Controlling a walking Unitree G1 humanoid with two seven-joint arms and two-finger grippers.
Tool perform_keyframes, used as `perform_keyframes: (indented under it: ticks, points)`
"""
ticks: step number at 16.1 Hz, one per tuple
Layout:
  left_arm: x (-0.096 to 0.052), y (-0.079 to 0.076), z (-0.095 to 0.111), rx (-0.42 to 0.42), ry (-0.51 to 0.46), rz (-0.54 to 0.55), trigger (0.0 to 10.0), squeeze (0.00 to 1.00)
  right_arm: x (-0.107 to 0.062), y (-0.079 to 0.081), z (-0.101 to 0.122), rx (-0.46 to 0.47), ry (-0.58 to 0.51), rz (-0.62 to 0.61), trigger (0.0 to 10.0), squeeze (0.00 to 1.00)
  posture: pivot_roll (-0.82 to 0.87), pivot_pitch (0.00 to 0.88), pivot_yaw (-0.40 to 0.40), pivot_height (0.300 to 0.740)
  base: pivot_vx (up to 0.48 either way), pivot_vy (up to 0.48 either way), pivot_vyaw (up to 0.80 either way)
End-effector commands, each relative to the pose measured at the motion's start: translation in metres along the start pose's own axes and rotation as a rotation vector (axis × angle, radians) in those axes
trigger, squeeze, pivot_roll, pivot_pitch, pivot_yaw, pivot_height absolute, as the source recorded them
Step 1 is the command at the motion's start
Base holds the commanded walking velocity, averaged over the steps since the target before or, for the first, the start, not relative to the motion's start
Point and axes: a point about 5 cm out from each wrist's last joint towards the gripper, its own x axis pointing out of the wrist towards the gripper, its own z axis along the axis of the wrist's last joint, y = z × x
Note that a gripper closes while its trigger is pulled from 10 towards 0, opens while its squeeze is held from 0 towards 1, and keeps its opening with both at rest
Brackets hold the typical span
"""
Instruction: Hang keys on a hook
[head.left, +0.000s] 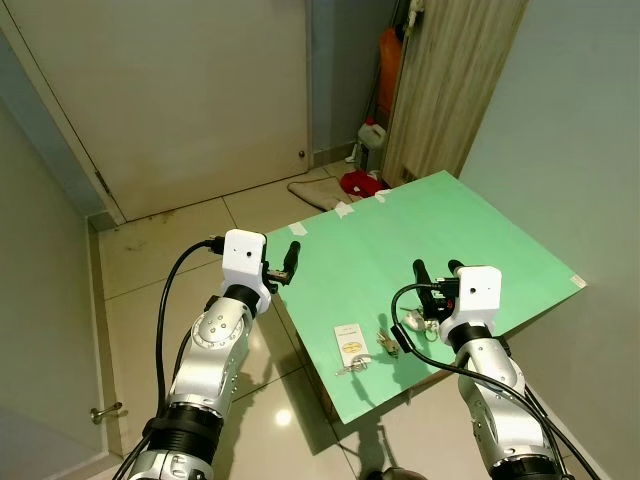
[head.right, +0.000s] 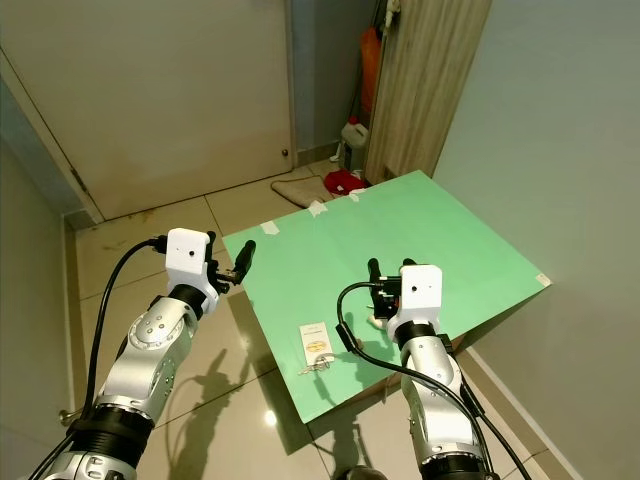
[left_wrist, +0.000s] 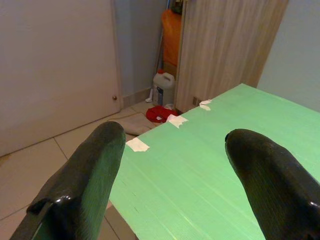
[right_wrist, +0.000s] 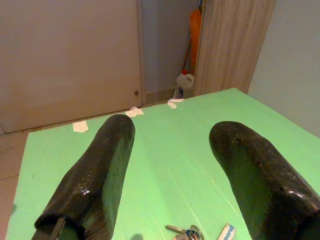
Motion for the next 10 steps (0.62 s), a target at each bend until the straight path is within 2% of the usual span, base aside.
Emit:
perform_keyframes:
  ticks: [1,6,7,9,10]
  points:
    - [-0.001,0.002,0.002,0.008,-0.011,0.005,10.0,0.0,0.0,-0.001,0.003,0.001,-0.015,-0.006,10.0,0.0,-0.06,0.0,0.008,0.74,0.0,0.0,0.0]
    - [-0.001,0.002,0.002,0.008,-0.011,0.005,10.0,0.0,0.0,-0.001,0.003,0.001,-0.015,-0.006,10.0,0.0,-0.06,0.0,0.008,0.74,0.0,0.0,0.0]
    - [0.003,0.001,0.002,0.049,0.003,-0.017,10.0,0.0,0.007,0.003,0.007,0.01,-0.023,0.013,10.0,0.0,-0.1,0.0,0.033,0.74,0.0,0.0,0.0]
    - [0.011,-0.002,0.002,0.115,0.019,-0.052,10.0,0.0,0.017,0.005,0.013,-0.004,-0.044,0.022,10.0,0.0,-0.1,0.0,0.03,0.74,0.0,0.0,0.0]
    - [0.01,-0.002,0.002,0.117,0.018,-0.052,10.0,0.0,0.016,0.004,0.012,-0.007,-0.039,0.019,10.0,0.0,-0.1,0.0,0.029,0.74,0.0,0.0,0.0]
